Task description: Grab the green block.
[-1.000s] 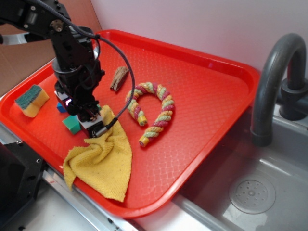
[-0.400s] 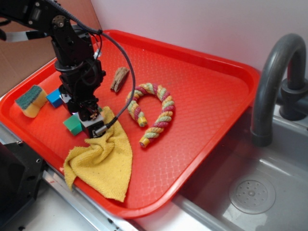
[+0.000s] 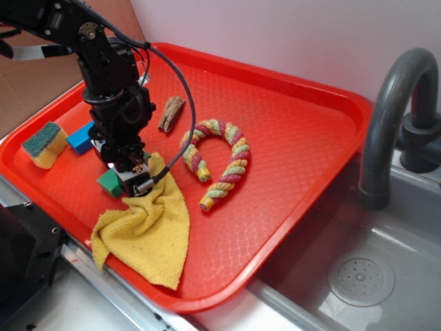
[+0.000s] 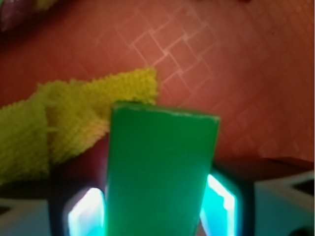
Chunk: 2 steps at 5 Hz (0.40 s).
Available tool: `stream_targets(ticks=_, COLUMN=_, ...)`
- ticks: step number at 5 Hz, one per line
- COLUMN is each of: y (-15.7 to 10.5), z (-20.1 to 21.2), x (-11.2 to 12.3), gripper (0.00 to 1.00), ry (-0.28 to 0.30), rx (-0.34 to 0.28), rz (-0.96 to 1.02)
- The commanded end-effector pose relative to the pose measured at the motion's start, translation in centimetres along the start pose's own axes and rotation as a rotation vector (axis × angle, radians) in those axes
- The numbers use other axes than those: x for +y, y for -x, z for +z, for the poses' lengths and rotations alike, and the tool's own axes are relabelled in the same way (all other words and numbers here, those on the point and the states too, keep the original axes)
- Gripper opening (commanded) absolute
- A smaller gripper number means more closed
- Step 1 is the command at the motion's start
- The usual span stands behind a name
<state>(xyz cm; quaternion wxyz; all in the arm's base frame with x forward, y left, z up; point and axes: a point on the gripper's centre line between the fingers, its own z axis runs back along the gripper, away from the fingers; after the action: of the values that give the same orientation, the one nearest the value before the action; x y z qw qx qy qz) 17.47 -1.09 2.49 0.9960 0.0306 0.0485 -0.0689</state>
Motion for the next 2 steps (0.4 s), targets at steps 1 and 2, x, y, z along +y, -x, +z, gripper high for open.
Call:
stream_targets(ticks=1, y=-1.3, z=5.9, x=2.1, gripper=0.00, ry=-0.031, rx=-0.037, rz=0.122)
stream_targets(ticks=2, y=-1.4, z=11.0, x=2.8, gripper=0.00, ry=-0.025, rx=-0.112, rz=0.184)
